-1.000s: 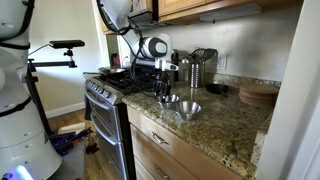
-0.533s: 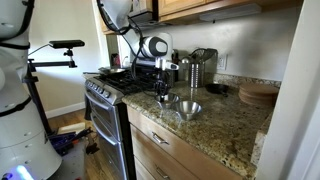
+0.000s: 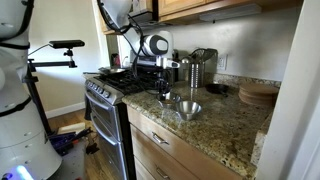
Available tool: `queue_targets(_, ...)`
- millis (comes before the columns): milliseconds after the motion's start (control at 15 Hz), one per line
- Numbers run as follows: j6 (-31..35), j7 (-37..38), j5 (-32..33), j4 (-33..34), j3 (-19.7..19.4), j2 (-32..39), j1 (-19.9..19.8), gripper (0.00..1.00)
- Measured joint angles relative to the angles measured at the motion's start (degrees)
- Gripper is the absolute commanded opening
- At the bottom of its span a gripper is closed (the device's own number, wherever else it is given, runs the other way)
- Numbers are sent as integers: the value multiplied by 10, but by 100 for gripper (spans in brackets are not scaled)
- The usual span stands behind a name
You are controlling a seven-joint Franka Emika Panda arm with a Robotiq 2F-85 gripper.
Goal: Pour the things in the bowl on the left into the bowl on the right
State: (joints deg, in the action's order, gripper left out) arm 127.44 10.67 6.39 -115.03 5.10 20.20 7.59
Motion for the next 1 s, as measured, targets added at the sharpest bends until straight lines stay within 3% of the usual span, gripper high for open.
queue_targets(1000, -3, 19, 29, 35, -17, -7, 0, 9)
